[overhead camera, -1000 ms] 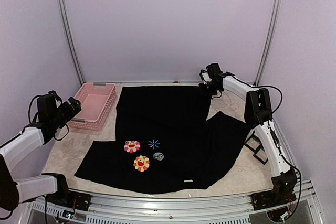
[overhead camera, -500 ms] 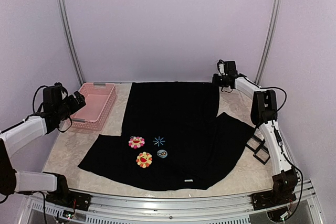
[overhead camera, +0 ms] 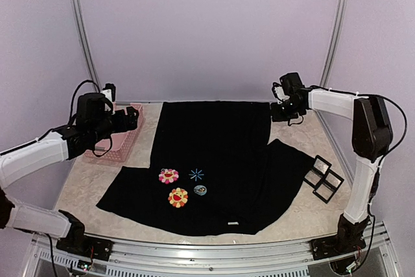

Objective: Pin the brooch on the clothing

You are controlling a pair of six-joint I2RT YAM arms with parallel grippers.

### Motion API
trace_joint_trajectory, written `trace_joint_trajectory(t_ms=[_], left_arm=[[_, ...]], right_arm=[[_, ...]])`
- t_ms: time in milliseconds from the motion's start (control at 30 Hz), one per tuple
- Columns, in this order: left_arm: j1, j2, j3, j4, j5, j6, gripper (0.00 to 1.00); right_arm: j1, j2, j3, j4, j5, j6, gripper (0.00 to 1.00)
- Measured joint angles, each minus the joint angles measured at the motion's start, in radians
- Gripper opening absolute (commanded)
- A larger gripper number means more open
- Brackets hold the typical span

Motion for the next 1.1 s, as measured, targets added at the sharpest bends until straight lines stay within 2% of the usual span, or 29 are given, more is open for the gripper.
trace_joint_trajectory(t_ms=[133,300,567,667,933,1100], left_arm=[[-0.150,0.259,0.249,-0.047,0.010,0.076,0.71],[-0.193,0.623,0.499,-0.089,0.045,0.123,0.70],[-0.194,1.048,0.719,-0.168,0.018,0.126,0.70],[-0.177,1.071,0.752,-0.167,0.003,0.123,0.70],[-0.101,1.068,0.716,-0.100,-0.006,0.107,0.71],[-0.107,1.052,0.678,-0.065,-0.039,0.111,0.77]], right_arm=[[0.033,-0.129,-0.226,-0.004,0.028,0.040,0.00],[0.039,-0.136,-0.449,-0.009,0.029,0.092,0.00],[0.033,-0.177,-0.535,0.080,0.083,0.153,0.00],[0.012,-0.206,-0.576,0.094,0.114,0.168,0.00],[-0.040,-0.243,-0.623,0.099,0.151,0.172,0.00],[-0.040,-0.262,-0.639,0.089,0.157,0.170,0.00]])
